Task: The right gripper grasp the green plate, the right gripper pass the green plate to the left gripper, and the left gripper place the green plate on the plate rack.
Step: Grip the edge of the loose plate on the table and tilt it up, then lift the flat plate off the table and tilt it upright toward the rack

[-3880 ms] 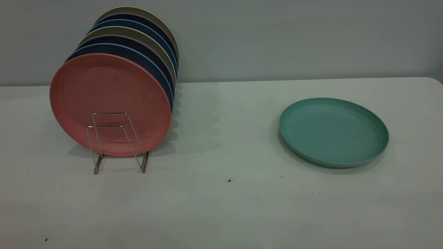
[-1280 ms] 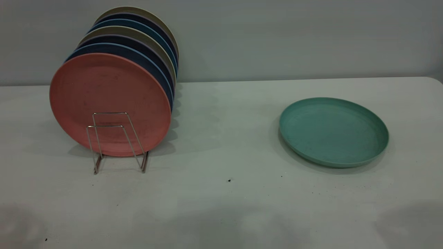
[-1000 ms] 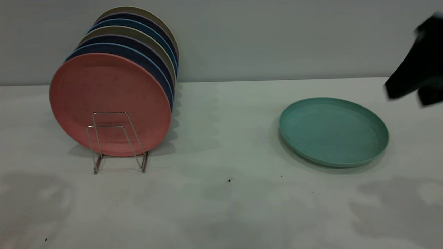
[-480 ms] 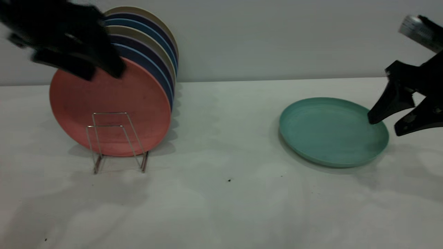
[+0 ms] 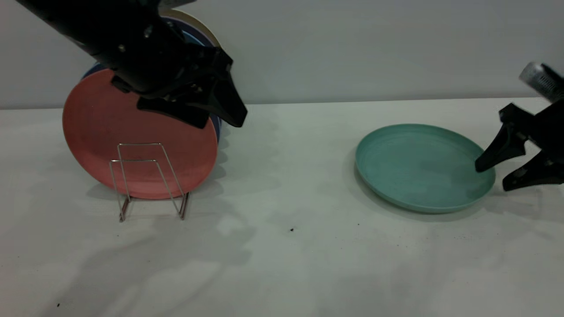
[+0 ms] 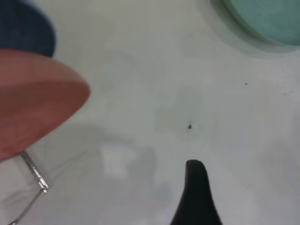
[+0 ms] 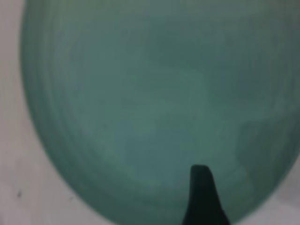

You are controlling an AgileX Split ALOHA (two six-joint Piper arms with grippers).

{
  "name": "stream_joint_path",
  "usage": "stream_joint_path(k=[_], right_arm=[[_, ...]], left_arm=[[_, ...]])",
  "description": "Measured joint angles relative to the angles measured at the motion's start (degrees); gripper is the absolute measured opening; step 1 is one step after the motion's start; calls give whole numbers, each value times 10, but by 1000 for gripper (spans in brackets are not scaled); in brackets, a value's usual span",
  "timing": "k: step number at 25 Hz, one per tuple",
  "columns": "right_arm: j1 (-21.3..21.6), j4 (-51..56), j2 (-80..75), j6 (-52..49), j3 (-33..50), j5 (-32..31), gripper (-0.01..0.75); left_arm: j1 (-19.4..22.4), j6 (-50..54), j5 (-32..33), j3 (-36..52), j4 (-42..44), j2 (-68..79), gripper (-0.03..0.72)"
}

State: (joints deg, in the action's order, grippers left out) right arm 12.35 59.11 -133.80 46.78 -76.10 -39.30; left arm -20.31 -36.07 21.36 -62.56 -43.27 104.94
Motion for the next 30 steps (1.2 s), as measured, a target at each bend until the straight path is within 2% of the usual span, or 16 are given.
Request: stream_joint_path(k=[8,11,14,16,18,24,30], right_arm=[[-1,51,-53,25,-29,-22,465],[-8,74,-61,39,-34,-22,402],[-16,88,-68,52,-36,-15,263],[-20,94,-73,67,-36,-13,111],[-21,101,-75,95,-36,-14,37],[-29,161,-82,215,-36,-98,17],[-78,165,-69,257,-36,-150,17]], left_arm=[[0,0,-3,-1,-1,0,590],[0,0,-3,-1,-2,0,590],[0,-1,-5,-1,-2,4,590],[0,-1,-5,-1,-2,5,590],[0,-1,-6,-1,-5,5,590],[0,-1,-12,-1,-59,14,590],[0,-15,-26,-1,-104,45,590]])
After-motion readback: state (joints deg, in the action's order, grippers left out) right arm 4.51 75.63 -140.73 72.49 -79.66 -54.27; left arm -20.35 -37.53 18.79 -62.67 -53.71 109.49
